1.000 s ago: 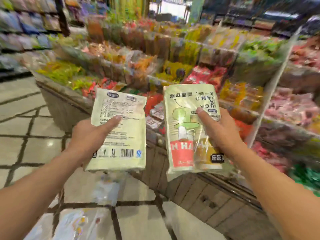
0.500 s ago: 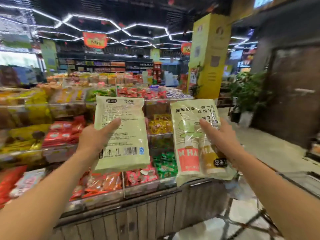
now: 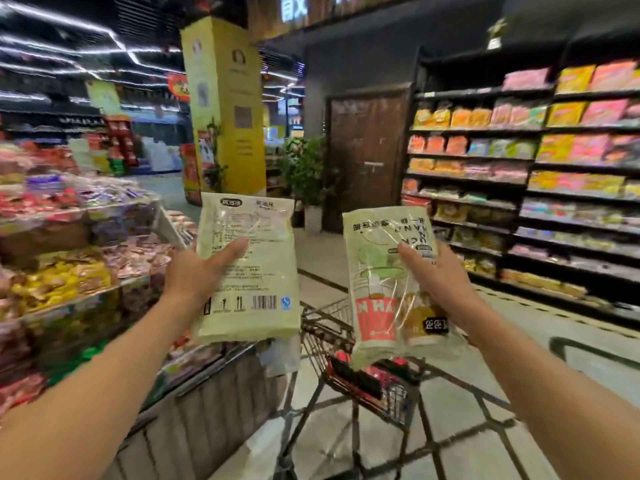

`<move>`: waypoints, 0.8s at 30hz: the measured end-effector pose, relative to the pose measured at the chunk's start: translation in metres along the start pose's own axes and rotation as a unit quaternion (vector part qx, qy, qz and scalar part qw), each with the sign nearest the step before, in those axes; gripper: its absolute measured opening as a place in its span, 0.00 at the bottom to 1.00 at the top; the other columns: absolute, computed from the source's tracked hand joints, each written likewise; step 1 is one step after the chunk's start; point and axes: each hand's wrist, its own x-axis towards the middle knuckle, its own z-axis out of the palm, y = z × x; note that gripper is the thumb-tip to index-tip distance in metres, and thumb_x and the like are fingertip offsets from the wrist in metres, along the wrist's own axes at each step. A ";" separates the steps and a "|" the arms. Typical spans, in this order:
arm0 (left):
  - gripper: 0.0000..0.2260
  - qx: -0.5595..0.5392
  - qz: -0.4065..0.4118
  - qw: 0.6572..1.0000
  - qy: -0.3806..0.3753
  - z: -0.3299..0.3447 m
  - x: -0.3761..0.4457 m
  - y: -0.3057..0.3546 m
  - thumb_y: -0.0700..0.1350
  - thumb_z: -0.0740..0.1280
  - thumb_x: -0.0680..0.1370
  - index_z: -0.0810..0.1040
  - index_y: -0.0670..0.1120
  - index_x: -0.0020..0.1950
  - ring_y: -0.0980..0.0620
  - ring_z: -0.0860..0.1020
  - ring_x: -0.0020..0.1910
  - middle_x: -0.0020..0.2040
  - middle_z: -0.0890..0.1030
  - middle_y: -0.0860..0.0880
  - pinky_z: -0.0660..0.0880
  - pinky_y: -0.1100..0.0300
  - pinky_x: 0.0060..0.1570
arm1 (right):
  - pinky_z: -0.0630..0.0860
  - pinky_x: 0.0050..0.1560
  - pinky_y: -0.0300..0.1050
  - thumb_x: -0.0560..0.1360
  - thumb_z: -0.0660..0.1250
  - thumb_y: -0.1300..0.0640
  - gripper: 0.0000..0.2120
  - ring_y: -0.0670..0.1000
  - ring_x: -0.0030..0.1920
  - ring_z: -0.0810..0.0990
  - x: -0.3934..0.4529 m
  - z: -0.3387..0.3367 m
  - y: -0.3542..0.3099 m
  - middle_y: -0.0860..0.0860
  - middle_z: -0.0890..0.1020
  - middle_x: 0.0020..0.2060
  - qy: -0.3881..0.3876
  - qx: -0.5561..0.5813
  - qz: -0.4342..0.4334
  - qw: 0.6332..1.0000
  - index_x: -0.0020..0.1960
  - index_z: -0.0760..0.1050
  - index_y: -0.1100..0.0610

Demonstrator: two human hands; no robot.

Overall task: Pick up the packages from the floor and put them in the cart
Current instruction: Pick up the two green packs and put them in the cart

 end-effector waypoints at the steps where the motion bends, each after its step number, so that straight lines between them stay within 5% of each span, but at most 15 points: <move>1: 0.23 -0.010 -0.003 1.000 -0.020 0.029 -0.001 0.005 0.64 0.77 0.70 0.79 0.48 0.51 0.44 0.81 0.49 0.46 0.82 0.47 0.76 0.50 0.51 | 0.83 0.54 0.58 0.74 0.70 0.31 0.27 0.54 0.50 0.85 0.006 -0.022 0.012 0.48 0.83 0.52 0.012 -0.002 0.013 1.000 0.63 0.71 0.49; 4: 0.19 -0.032 -0.013 0.997 -0.076 0.113 -0.004 0.017 0.59 0.77 0.71 0.77 0.46 0.45 0.46 0.81 0.41 0.40 0.80 0.50 0.76 0.55 0.40 | 0.83 0.51 0.56 0.77 0.69 0.35 0.23 0.53 0.48 0.84 0.023 -0.084 0.045 0.47 0.80 0.50 0.053 -0.003 0.047 0.997 0.61 0.68 0.48; 7: 0.25 -0.036 -0.023 0.992 -0.122 0.188 0.002 0.020 0.66 0.79 0.64 0.80 0.47 0.45 0.42 0.85 0.43 0.42 0.85 0.46 0.83 0.47 0.46 | 0.83 0.49 0.55 0.75 0.69 0.32 0.28 0.54 0.50 0.85 0.039 -0.136 0.076 0.50 0.82 0.52 0.093 -0.027 0.059 0.994 0.63 0.71 0.51; 9: 0.24 -0.035 -0.012 0.987 -0.154 0.233 0.004 0.024 0.66 0.78 0.66 0.83 0.47 0.48 0.44 0.86 0.43 0.42 0.87 0.47 0.82 0.51 0.43 | 0.83 0.48 0.54 0.70 0.69 0.27 0.35 0.55 0.51 0.85 0.049 -0.165 0.097 0.51 0.84 0.53 0.123 -0.035 0.068 0.989 0.65 0.74 0.53; 14: 0.16 -0.031 0.007 0.976 -0.217 0.338 0.008 0.029 0.63 0.76 0.71 0.83 0.51 0.45 0.51 0.83 0.41 0.40 0.85 0.51 0.77 0.56 0.40 | 0.78 0.39 0.47 0.77 0.69 0.36 0.29 0.53 0.48 0.84 0.074 -0.223 0.151 0.52 0.83 0.52 0.187 -0.037 0.106 0.976 0.67 0.72 0.55; 18: 0.20 -0.052 -0.026 0.973 -0.225 0.420 0.023 0.019 0.63 0.78 0.69 0.85 0.50 0.49 0.46 0.86 0.44 0.44 0.87 0.49 0.82 0.50 0.48 | 0.80 0.40 0.48 0.78 0.68 0.37 0.22 0.52 0.46 0.84 0.112 -0.255 0.194 0.50 0.82 0.51 0.196 -0.043 0.132 0.971 0.63 0.71 0.51; 21: 0.19 -0.050 -0.031 0.970 -0.234 0.480 0.041 0.015 0.63 0.77 0.70 0.84 0.49 0.48 0.45 0.85 0.45 0.43 0.86 0.48 0.80 0.52 0.45 | 0.84 0.51 0.58 0.77 0.69 0.37 0.17 0.55 0.48 0.86 0.161 -0.270 0.224 0.51 0.84 0.52 0.195 -0.028 0.137 0.971 0.57 0.72 0.48; 24: 0.23 -0.032 -0.048 0.972 -0.228 0.536 0.071 0.012 0.66 0.76 0.69 0.84 0.48 0.49 0.45 0.85 0.43 0.43 0.86 0.47 0.80 0.51 0.44 | 0.84 0.50 0.57 0.77 0.70 0.36 0.24 0.54 0.49 0.86 0.229 -0.278 0.248 0.51 0.84 0.53 0.189 -0.028 0.138 0.972 0.64 0.73 0.51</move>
